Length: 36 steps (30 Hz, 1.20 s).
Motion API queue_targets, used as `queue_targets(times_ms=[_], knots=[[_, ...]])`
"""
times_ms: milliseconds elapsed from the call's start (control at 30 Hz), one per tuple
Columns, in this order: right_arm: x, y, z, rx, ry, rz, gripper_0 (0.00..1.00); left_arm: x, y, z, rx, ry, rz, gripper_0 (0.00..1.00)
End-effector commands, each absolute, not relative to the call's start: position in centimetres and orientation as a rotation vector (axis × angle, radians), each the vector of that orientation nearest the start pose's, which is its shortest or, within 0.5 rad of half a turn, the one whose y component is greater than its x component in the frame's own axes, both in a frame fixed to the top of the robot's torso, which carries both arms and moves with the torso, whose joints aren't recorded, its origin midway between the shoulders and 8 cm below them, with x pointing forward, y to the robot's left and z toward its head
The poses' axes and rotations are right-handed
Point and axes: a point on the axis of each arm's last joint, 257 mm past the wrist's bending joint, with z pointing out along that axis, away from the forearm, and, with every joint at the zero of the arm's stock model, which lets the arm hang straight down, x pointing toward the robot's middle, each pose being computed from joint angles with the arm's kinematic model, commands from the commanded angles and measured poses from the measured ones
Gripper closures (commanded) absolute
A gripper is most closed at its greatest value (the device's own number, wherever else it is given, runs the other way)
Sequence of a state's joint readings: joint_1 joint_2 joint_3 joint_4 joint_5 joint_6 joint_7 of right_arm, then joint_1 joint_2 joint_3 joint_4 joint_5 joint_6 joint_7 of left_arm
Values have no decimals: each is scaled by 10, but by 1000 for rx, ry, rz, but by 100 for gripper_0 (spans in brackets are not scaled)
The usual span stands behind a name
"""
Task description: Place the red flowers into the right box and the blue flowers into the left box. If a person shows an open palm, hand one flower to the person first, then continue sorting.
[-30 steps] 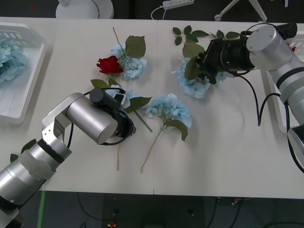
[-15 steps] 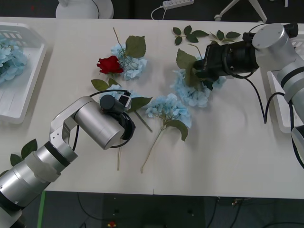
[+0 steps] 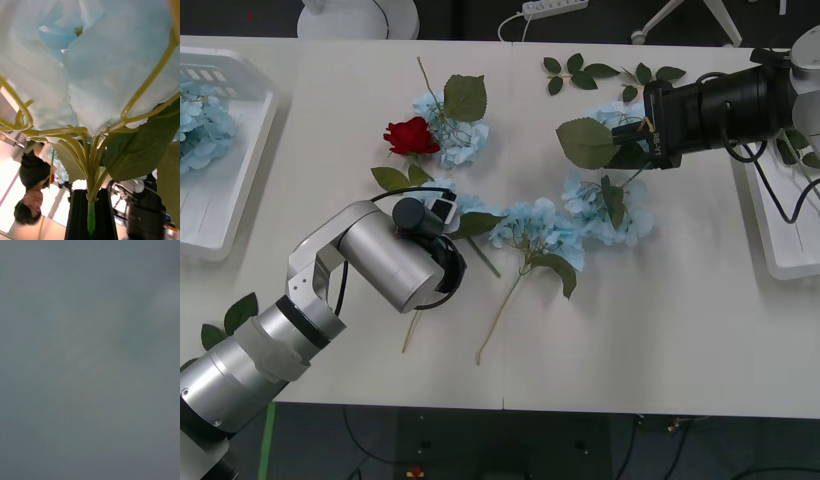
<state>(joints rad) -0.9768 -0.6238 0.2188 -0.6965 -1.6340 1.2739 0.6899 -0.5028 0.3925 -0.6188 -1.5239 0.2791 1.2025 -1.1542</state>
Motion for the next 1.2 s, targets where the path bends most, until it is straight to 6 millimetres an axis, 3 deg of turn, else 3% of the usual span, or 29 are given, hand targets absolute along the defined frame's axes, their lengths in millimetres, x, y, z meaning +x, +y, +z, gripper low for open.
queue_targets(times_ms=[33, 133, 167, 200, 267, 333, 467, 500, 533, 567, 633, 800, 867, 1000, 1200], knots=[[579, -155, -90, 956, 2518, 1548, 100, 507, 169, -329, 416, 2515, 143, 100], [563, -141, -80, 761, 2583, 1534, 100, 516, 192, -291, 374, 2478, 176, 100], [558, -133, -73, 643, 2591, 1522, 100, 520, 208, -269, 347, 2463, 195, 100], [558, -130, -68, 595, 2582, 1517, 100, 520, 215, -262, 336, 2464, 202, 100], [557, -119, -52, 412, 2547, 1482, 100, 526, 243, -224, 280, 2443, 234, 100], [558, -111, -41, 285, 2505, 1453, 100, 529, 262, -201, 241, 2438, 253, 100], [554, -83, -21, 66, 2419, 1453, 100, 530, 326, -134, 136, 2455, 381, 100], [551, -75, -18, 24, 2406, 1469, 100, 528, 342, -121, 114, 2460, 430, 100], [551, -75, -18, 24, 2406, 1469, 100, 528, 342, -121, 114, 2460, 430, 100], [544, -61, -15, -74, 2382, 1488, 100, 525, 371, -99, 68, 2473, 508, 100], [533, -46, -11, -210, 2346, 1498, 100, 522, 405, -77, 39, 2488, 597, 100], [512, -24, 0, -488, 2251, 1458, 100, 513, 483, -54, -44, 2509, 757, 100], [506, -18, 4, -560, 2226, 1430, 100, 509, 507, -52, -77, 2518, 798, 100], [491, -5, 19, -786, 2129, 1282, 100, 499, 576, -57, -145, 2556, 871, 100], [477, 9, 28, -1029, 1974, 1079, 100, 489, 629, -78, -103, 2618, 899, 100]])
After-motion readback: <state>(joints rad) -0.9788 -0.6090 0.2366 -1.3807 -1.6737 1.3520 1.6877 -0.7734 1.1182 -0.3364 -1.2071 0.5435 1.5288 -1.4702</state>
